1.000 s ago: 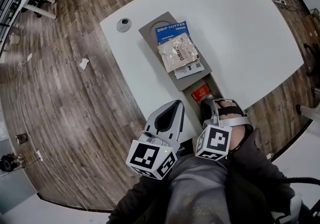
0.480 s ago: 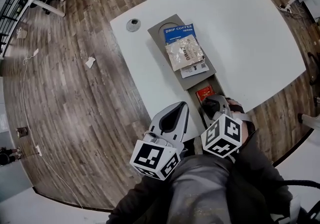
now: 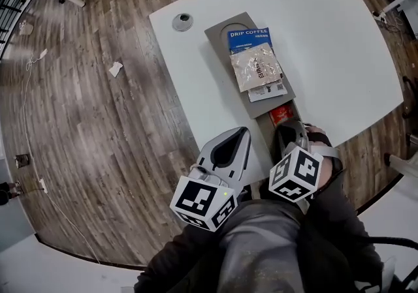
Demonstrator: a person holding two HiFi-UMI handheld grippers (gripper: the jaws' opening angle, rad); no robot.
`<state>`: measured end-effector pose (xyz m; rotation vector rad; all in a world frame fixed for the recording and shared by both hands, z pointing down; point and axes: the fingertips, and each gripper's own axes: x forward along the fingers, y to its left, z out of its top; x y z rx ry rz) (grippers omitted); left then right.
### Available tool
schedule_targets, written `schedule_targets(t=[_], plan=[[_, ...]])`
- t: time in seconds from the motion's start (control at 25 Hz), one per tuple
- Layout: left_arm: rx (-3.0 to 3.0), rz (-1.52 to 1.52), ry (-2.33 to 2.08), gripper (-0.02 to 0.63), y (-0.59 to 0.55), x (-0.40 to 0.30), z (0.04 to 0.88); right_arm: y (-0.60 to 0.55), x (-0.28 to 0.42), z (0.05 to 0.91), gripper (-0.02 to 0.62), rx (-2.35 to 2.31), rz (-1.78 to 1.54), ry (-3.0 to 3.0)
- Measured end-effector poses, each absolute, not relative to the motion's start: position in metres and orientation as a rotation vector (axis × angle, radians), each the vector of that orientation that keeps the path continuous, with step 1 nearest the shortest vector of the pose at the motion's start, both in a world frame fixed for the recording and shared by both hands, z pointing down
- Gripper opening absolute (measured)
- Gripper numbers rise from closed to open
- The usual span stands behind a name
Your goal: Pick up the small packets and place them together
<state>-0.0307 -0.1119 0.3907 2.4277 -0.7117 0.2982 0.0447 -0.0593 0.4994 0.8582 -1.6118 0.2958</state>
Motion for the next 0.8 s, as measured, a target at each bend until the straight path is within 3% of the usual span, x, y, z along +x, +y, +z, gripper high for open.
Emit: schedule_targets(t=[0.8], plan=[[2.495,0.375,-0.654,0.003,-0.073,-0.004,0.385,-0.014,0.033,0.505,0.003,0.726,0.314,-1.648]])
